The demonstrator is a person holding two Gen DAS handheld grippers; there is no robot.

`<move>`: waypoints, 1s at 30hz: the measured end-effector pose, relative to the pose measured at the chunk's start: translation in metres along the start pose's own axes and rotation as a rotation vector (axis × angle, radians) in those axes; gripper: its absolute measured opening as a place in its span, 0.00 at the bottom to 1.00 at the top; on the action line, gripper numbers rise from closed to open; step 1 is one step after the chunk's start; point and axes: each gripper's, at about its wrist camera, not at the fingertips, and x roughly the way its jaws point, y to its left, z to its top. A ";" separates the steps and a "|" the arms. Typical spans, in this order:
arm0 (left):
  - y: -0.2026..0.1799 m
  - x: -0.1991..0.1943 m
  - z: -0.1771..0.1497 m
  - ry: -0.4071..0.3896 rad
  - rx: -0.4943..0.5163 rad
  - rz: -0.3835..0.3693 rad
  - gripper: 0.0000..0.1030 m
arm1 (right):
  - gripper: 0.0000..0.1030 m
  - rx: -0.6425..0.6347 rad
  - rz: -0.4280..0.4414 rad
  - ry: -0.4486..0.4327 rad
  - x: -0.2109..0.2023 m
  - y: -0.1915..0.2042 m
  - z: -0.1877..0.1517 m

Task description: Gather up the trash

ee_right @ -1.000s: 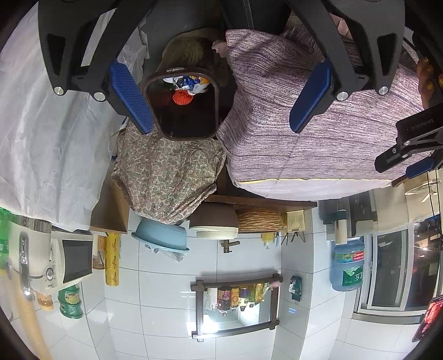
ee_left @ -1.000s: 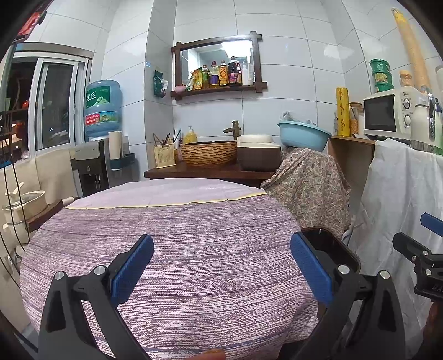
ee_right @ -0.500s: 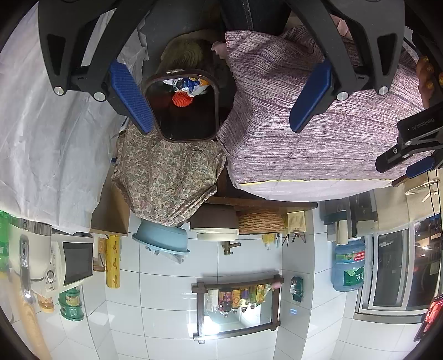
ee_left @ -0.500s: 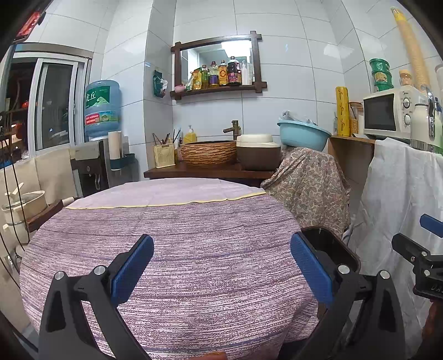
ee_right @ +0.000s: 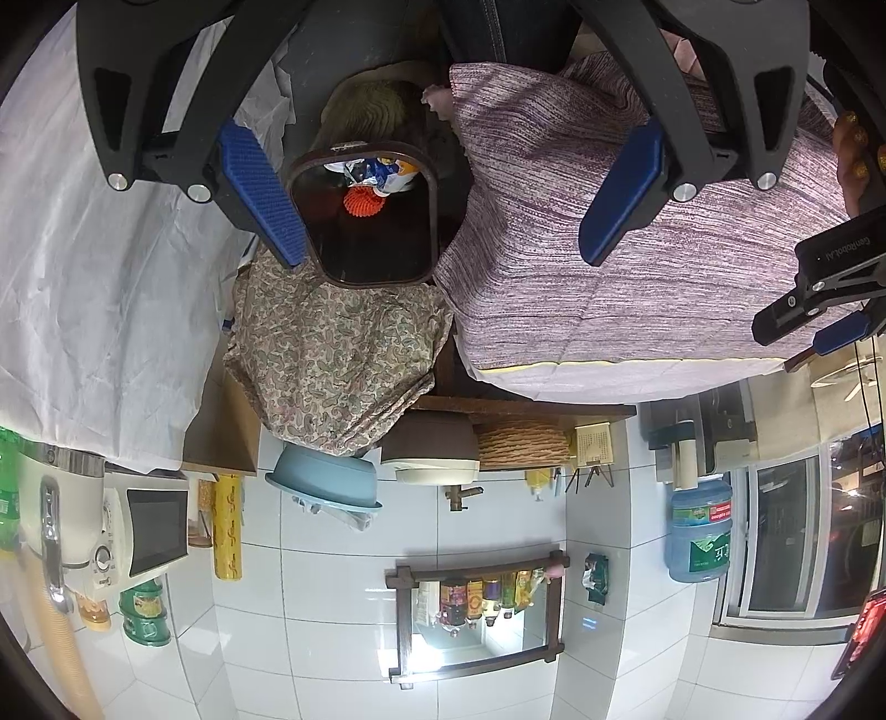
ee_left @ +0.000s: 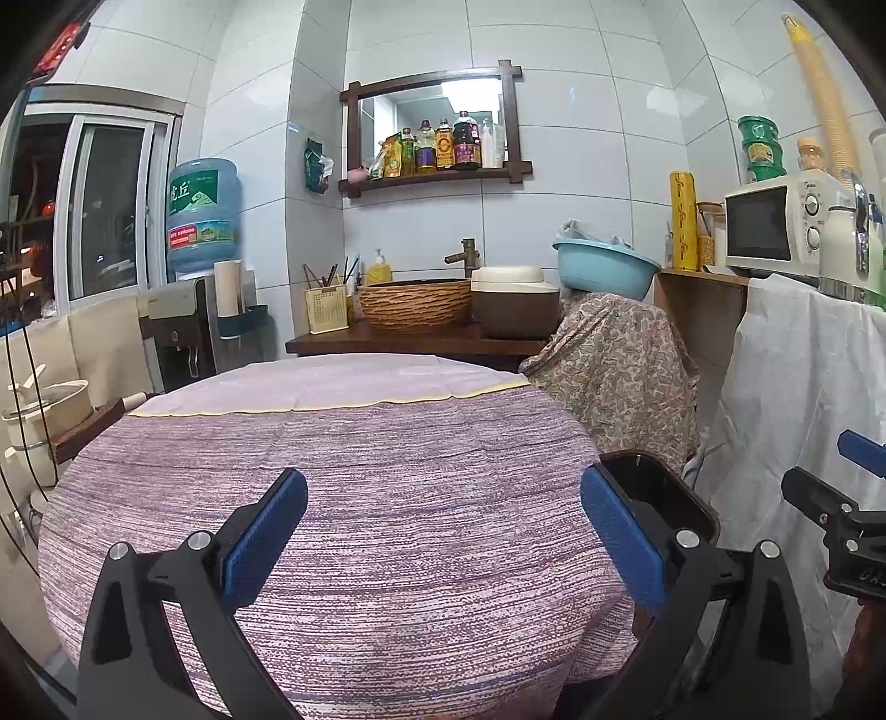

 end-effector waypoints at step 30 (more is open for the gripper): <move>-0.001 0.003 -0.001 0.015 0.009 -0.016 0.95 | 0.95 0.015 -0.001 0.014 0.001 0.007 -0.003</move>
